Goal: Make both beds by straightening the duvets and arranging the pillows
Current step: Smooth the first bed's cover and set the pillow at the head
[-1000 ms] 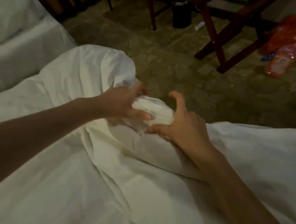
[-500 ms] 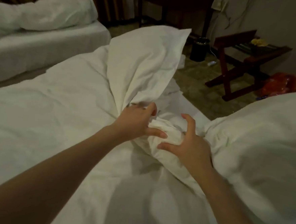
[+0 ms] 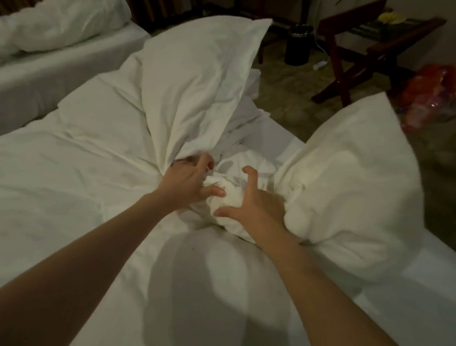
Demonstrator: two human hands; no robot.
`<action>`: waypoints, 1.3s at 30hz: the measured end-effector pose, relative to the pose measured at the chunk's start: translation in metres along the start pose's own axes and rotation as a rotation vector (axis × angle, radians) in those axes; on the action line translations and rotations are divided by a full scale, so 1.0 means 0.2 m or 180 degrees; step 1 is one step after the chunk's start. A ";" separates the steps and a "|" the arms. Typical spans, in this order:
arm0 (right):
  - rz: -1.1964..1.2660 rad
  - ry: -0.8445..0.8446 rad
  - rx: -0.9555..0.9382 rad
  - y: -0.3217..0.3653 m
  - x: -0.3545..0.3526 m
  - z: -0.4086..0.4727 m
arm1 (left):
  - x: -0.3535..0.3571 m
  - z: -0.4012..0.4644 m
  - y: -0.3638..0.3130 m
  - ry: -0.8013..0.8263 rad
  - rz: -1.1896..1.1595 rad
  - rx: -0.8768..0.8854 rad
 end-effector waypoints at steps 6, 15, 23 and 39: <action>-0.0288 0.0093 -0.0207 0.00 0.04 -0.01 | 0.06 -0.02 -0.02 0.0292 0.0098 0.0043; -0.0576 -0.0113 -0.0302 0.01 0.04 0.02 | 0.07 -0.04 0.01 0.0019 -0.0329 0.0307; -0.0702 -0.0856 0.0041 0.08 0.08 -0.01 | -0.01 -0.05 0.07 -0.0675 -0.0854 0.0963; -0.1407 -0.1128 0.0623 0.63 0.10 -0.27 | -0.32 -0.25 0.26 -0.0143 -0.1280 0.1300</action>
Point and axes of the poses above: each hand's wrist, its own z-axis towards the middle knuckle, its own x-axis out of the palm, y = z × x, the point moved 10 cm from there along z, towards the middle knuckle, and after that the axes turned 11 degrees about -x, right-handed, at the moved point
